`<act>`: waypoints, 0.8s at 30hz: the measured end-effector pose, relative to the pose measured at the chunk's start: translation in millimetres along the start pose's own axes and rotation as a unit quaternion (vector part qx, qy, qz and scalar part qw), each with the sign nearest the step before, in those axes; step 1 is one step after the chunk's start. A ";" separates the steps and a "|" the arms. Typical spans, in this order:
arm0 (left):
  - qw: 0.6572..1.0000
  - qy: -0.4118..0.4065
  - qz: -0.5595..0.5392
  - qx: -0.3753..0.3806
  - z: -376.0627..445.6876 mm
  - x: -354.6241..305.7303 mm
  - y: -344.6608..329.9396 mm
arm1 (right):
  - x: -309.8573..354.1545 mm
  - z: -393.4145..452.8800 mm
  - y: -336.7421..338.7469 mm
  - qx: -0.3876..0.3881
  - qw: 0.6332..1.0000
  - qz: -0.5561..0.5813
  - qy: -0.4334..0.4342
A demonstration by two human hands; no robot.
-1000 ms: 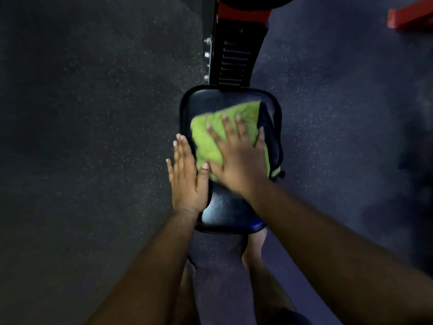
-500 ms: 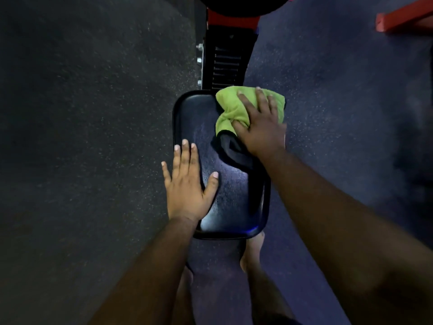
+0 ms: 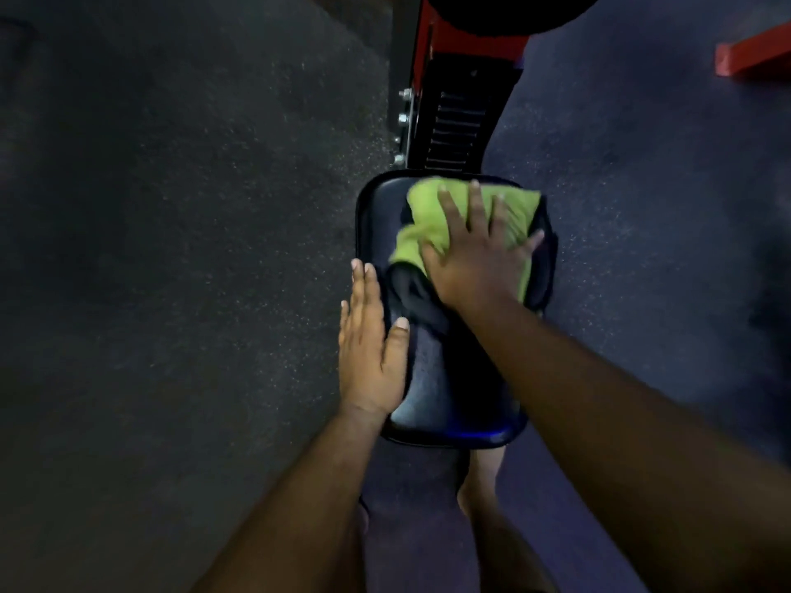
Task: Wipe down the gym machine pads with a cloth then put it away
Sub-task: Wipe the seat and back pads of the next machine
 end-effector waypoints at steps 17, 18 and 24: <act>0.977 0.196 -0.079 0.034 -86.3 -8.2 33.3 | -44.2 -174.6 -28.2 0.010 0.934 -0.095 0.345; 0.978 0.187 -0.054 0.069 -90.5 -13.8 29.8 | -57.7 -175.7 -29.1 0.011 0.929 -0.108 0.354; 0.963 0.169 0.054 0.203 -99.2 -70.0 23.0 | -95.9 -185.1 8.8 0.103 0.963 -0.118 0.221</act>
Point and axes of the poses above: each hand's wrist, its own z-axis towards the middle knuckle, its own y-axis out of the back of the hand, x = y × z, the point moved 5 cm from there along z, towards the middle knuckle, and after that the axes turned 15 degrees about -y, right-handed, at the moved point
